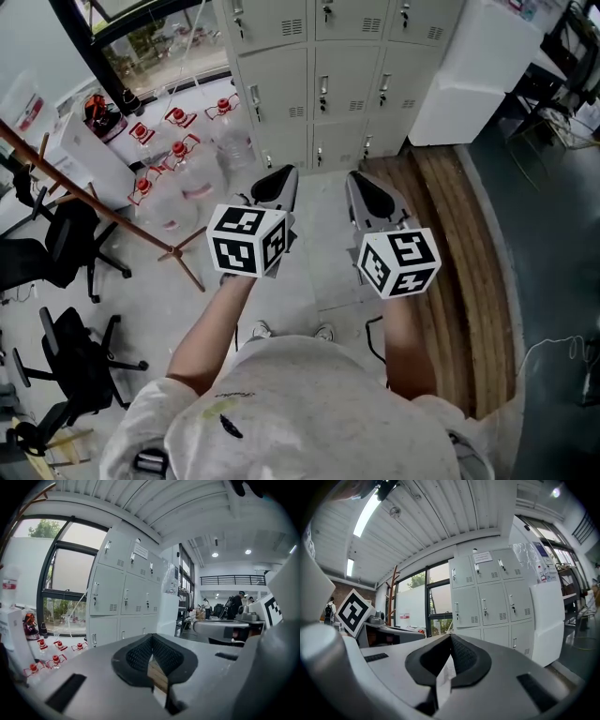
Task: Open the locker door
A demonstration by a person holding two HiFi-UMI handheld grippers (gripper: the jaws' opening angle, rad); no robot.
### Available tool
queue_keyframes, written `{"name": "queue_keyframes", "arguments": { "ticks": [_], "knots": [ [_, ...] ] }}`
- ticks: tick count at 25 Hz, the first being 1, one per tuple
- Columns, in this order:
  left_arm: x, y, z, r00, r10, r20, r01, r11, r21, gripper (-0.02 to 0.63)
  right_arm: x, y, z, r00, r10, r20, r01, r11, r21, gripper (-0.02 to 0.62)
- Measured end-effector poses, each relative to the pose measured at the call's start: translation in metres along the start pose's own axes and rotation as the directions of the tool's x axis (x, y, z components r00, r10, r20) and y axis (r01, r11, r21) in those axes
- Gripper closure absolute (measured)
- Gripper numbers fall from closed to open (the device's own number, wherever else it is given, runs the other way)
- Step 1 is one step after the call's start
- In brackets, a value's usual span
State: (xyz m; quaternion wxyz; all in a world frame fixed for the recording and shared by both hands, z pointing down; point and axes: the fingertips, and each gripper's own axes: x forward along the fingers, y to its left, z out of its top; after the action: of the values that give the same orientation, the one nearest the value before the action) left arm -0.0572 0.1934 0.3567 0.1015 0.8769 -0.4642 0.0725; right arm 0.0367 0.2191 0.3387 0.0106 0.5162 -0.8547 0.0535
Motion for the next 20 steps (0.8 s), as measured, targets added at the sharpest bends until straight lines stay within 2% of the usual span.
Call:
{"name": "queue_keyframes", "arguments": {
  "ticks": [9,20],
  "knots": [
    [0.029,-0.026,0.016,0.999,0.032,0.013,-0.032,0.999,0.02,0.6,-0.005,-0.039,0.008,0.999,0.045,0.008,-0.045,0.999,0.005,0.592],
    [0.066,-0.015,0.027,0.999,0.043,0.021,-0.044,0.999,0.016,0.6,0.023,-0.065,0.012,0.997,0.07,0.01,-0.07,0.998,0.006,0.592]
  ]
}}
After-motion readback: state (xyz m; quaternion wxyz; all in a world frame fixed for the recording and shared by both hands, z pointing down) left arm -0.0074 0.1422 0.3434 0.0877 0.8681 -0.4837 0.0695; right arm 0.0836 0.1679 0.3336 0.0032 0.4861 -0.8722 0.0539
